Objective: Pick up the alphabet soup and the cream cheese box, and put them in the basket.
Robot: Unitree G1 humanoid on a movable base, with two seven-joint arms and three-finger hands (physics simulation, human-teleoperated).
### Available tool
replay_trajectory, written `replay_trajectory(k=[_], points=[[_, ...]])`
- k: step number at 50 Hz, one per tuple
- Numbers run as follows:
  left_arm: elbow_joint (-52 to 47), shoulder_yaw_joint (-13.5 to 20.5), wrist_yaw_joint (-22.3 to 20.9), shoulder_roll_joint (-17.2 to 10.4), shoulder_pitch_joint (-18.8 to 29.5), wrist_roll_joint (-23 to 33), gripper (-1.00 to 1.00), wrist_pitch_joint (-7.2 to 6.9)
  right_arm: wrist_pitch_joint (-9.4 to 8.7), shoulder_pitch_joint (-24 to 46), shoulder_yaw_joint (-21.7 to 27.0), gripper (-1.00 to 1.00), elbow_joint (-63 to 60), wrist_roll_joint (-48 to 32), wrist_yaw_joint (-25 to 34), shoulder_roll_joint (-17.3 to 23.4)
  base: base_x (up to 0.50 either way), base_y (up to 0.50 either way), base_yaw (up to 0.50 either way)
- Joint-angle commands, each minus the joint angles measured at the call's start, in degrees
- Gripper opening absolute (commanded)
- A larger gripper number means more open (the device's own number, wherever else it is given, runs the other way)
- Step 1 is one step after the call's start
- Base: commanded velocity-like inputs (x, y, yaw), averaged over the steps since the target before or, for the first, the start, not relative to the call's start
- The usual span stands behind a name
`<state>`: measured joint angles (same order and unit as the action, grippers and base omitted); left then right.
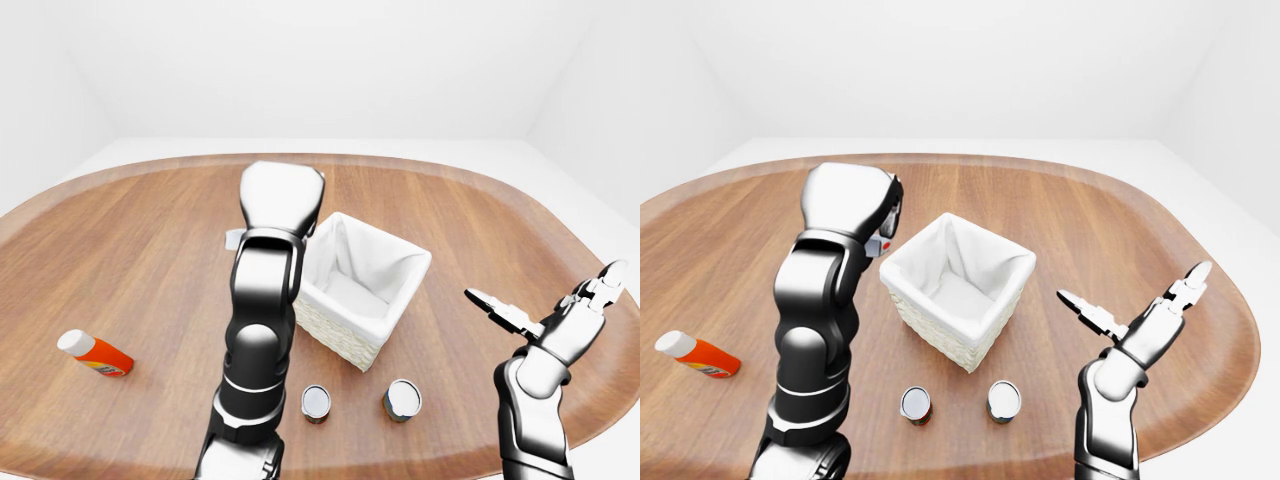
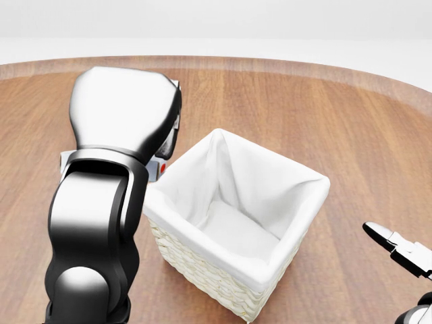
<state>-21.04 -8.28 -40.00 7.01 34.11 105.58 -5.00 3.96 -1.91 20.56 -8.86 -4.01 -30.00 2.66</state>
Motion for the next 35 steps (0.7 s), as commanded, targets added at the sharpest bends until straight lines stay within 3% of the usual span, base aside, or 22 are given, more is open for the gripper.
replay_trajectory(k=[1, 12, 22, 29, 35], points=[[3.46, -3.02, 0.00, 5.59, 1.98, 0.48, -1.00, 0.00, 0.60, -0.13, -0.02, 1.00, 0.14, -0.29, 0.00, -0.11, 0.00, 0.00, 0.00], [14.43, -4.39, 5.35, 8.41, 4.10, -0.35, -1.00, 0.00, 1.01, -0.20, -0.09, 1.00, 0.28, -0.44, 0.00, -0.15, 0.00, 0.00, 0.00], [32.37, -2.05, 17.46, 6.61, 8.64, -18.66, -1.00, 0.00, 0.68, -0.33, -0.20, 1.00, -0.21, -0.49, 0.00, -0.20, 0.00, 0.00, 0.00], [38.80, -1.72, 22.60, 5.51, 11.57, -25.34, -1.00, 0.00, 1.04, -0.01, -0.30, 1.00, 0.54, -0.56, 0.00, -0.05, 0.00, 0.00, 0.00], [41.91, -2.78, 25.08, 6.03, 12.72, -26.93, -1.00, 0.00, 0.60, -0.15, -0.20, 1.00, -0.11, -0.52, 0.00, -0.11, 0.00, 0.00, 0.00]])
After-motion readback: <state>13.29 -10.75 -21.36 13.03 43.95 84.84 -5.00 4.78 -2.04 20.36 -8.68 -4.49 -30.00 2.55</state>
